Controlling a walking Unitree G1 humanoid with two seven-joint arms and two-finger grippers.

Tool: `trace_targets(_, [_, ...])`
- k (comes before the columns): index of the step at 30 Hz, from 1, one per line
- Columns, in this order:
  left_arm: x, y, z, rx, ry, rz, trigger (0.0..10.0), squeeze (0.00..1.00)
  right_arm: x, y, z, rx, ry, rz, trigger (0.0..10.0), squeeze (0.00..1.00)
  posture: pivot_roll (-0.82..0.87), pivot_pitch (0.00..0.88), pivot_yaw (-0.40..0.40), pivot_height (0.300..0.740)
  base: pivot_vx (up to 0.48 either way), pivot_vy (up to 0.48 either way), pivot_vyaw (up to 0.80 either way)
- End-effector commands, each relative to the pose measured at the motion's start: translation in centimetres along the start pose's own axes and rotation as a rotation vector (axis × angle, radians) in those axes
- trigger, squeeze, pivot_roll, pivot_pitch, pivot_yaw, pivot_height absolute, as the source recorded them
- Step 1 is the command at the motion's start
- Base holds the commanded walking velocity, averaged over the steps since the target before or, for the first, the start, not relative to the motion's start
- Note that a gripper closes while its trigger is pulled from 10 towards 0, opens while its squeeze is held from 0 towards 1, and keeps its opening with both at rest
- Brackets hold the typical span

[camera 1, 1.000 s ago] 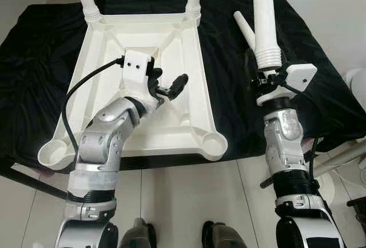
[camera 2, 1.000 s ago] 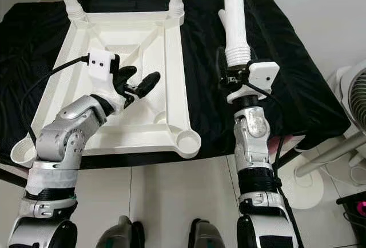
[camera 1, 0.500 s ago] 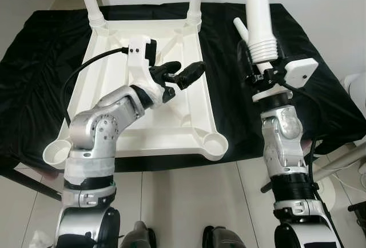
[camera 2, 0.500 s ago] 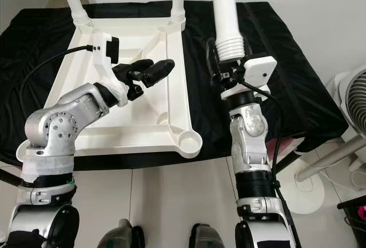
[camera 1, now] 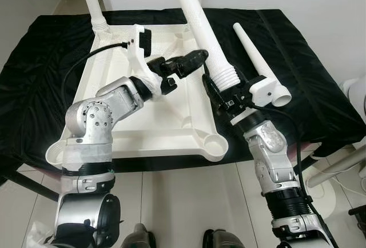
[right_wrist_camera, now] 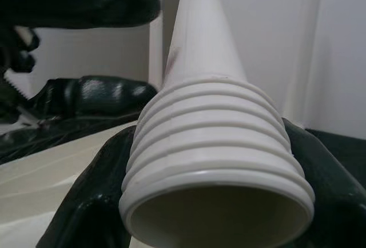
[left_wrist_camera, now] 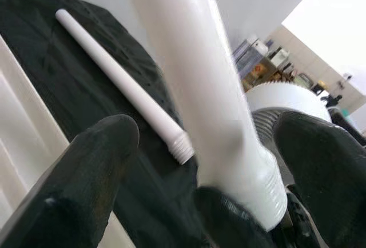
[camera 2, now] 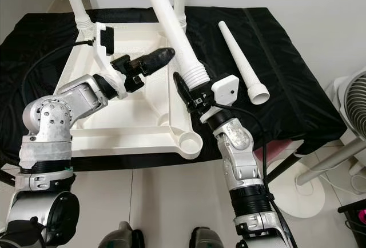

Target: Building children table

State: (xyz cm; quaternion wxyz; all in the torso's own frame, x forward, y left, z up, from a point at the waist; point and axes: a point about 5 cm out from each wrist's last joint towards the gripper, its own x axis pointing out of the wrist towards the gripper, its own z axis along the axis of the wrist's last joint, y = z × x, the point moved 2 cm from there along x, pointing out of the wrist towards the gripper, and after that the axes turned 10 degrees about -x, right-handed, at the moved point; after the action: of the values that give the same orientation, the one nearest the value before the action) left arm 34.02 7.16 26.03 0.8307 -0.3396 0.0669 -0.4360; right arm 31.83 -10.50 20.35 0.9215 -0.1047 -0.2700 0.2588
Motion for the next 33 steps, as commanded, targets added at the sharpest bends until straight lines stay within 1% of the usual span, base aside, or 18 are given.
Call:
trace_targets(1, [0.1,-0.6,-0.7,0.020,0.056,-0.130,10.0,0.00,0.0,0.7,0.2,0.001,-0.004,0.037,10.0,0.00,-0.05,0.026,0.066,0.740,0.000,0.000,0.00])
trace_targets(8, [0.2,0.1,-1.0,0.023,0.072,-0.089,10.0,0.00,-0.1,1.3,0.1,0.012,0.003,0.067,10.0,0.00,-0.05,0.024,0.069,0.740,0.000,0.000,0.00])
trace_targets(11, [0.4,0.4,-0.5,0.032,0.053,-0.068,10.0,0.00,-0.3,1.8,0.1,0.017,0.006,0.084,10.0,0.00,-0.05,0.023,0.068,0.740,0.000,0.000,0.00])
trace_targets(12, [0.4,0.7,-0.1,0.045,0.045,-0.045,10.0,0.00,-0.4,2.0,0.0,0.019,0.009,0.091,10.0,0.00,-0.05,0.026,0.068,0.740,0.000,0.000,0.00])
trace_targets(14, [0.5,1.4,1.0,0.045,0.012,-0.007,10.0,0.00,-0.8,2.4,-0.1,0.029,0.014,0.103,10.0,0.00,-0.05,0.026,0.068,0.740,0.000,0.000,0.00])
trace_targets(17, [0.5,1.8,1.6,0.053,-0.006,0.024,10.0,0.00,-1.1,2.6,-0.1,0.034,0.018,0.108,10.0,0.00,-0.04,0.029,0.065,0.740,0.000,0.000,0.00])
trace_targets(19, [0.5,2.8,3.1,0.004,-0.047,0.096,10.0,0.00,-1.8,2.8,-0.5,0.039,0.038,0.112,10.0,0.00,-0.04,0.038,0.063,0.740,0.000,0.000,0.00])
trace_targets(20, [0.5,2.8,3.1,0.004,-0.047,0.096,10.0,0.00,-1.8,2.8,-0.5,0.039,0.038,0.112,10.0,0.00,-0.04,0.038,0.063,0.740,0.000,0.000,0.00])
trace_targets(22, [0.4,3.7,4.0,-0.049,-0.068,0.151,10.0,0.00,-2.4,3.0,-0.8,0.035,0.057,0.121,10.0,0.00,-0.04,0.043,0.064,0.740,0.000,0.000,0.00])
trace_targets(23, [0.4,3.7,4.0,-0.049,-0.068,0.151,10.0,0.00,-2.4,3.0,-0.8,0.035,0.057,0.121,10.0,0.00,-0.04,0.043,0.064,0.740,0.000,0.000,0.00])
trace_targets(24, [0.3,4.0,4.1,-0.075,-0.073,0.168,10.0,0.00,-2.5,3.0,-0.8,0.032,0.062,0.126,10.0,0.00,-0.04,0.043,0.064,0.740,0.000,0.000,0.00])
trace_targets(25, [0.3,4.0,4.1,-0.075,-0.073,0.168,10.0,0.00,-2.5,3.0,-0.8,0.032,0.062,0.126,10.0,0.00,-0.04,0.043,0.064,0.740,0.000,0.000,0.00])
trace_targets(26, [0.3,4.3,4.1,-0.096,-0.075,0.182,6.9,0.00,-2.5,3.0,-0.9,0.031,0.065,0.129,10.0,0.00,-0.04,0.046,0.065,0.740,0.000,0.000,0.00])
trace_targets(27, [0.3,4.4,3.9,-0.103,-0.065,0.185,0.0,0.00,-2.5,3.0,-0.9,0.030,0.066,0.132,10.0,0.00,-0.05,0.048,0.064,0.740,0.000,0.000,0.00])
trace_targets(29, [0.3,4.5,3.7,-0.104,-0.057,0.184,0.0,0.00,-2.5,3.0,-0.8,0.029,0.065,0.135,10.0,0.00,-0.05,0.048,0.064,0.740,0.000,0.000,0.00])
trace_targets(30, [0.4,4.5,3.7,-0.123,-0.064,0.174,0.0,0.00,-2.5,3.0,-0.8,0.028,0.067,0.138,10.0,0.00,-0.05,0.048,0.064,0.740,0.000,0.000,0.00])
trace_targets(33, [0.5,4.4,3.6,-0.139,-0.069,0.167,0.0,0.00,-2.4,2.9,-0.9,0.025,0.071,0.143,10.0,0.00,-0.04,0.049,0.060,0.740,0.000,0.000,0.00])
